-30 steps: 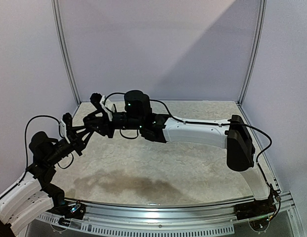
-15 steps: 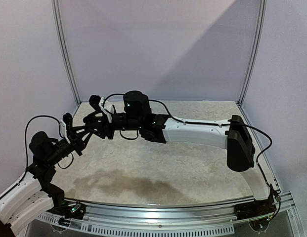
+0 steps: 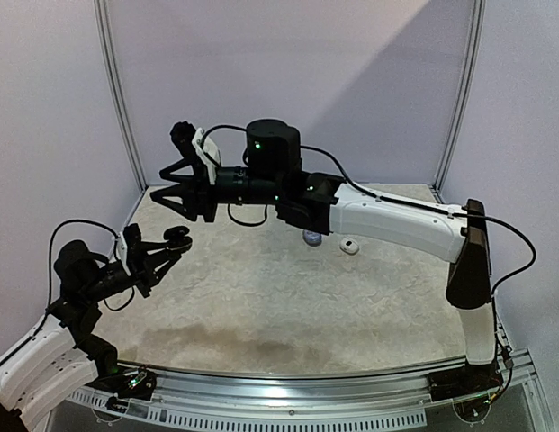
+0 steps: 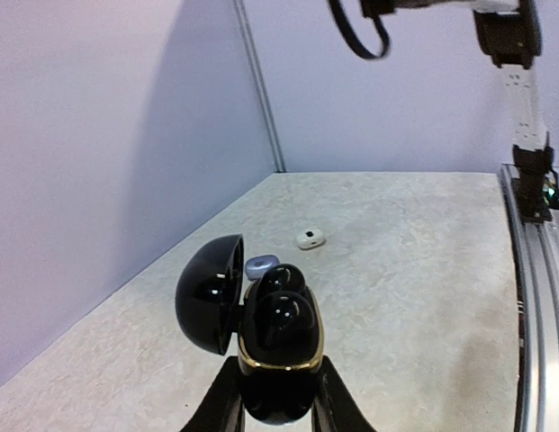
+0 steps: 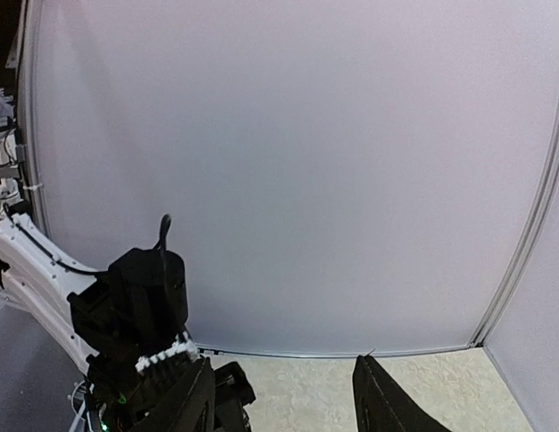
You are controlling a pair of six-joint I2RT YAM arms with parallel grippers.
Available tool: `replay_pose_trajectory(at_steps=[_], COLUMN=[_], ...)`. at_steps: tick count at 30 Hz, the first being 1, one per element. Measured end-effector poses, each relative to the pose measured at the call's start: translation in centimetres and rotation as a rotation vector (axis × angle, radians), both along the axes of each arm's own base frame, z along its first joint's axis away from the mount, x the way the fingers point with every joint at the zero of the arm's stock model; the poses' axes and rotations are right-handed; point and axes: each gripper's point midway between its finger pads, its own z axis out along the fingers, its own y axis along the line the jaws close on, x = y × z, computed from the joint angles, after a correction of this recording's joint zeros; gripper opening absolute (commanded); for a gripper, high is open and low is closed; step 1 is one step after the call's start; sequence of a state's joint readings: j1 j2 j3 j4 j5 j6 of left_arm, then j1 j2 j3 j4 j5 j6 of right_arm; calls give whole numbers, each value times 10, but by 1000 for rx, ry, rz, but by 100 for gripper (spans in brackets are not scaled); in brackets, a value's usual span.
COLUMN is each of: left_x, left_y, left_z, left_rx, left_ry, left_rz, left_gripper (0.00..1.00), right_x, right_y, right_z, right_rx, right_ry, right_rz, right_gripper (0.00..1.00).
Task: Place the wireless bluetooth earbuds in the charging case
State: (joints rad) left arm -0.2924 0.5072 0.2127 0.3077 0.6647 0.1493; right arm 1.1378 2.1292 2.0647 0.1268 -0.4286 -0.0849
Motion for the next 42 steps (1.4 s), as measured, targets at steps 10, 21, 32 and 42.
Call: replay_pose_trajectory(at_steps=[10, 21, 32, 42], left_x=[-22, -1, 7, 21], left_y=[-12, -1, 5, 11], left_z=[-11, -25, -19, -31], left_rx=[59, 51, 31, 24], left_ry=[-20, 64, 50, 128], left_rz=[-144, -15, 41, 108], left_gripper=[0, 0, 0, 0], right_x=[24, -2, -5, 115], right_y=[29, -8, -40, -106], right_z=[-71, -157, -143, -164], right_rx=[-225, -489, -557, -608], right_ry=[162, 160, 102, 360], right_rz=[-54, 17, 34, -347], right_gripper=[52, 49, 58, 98])
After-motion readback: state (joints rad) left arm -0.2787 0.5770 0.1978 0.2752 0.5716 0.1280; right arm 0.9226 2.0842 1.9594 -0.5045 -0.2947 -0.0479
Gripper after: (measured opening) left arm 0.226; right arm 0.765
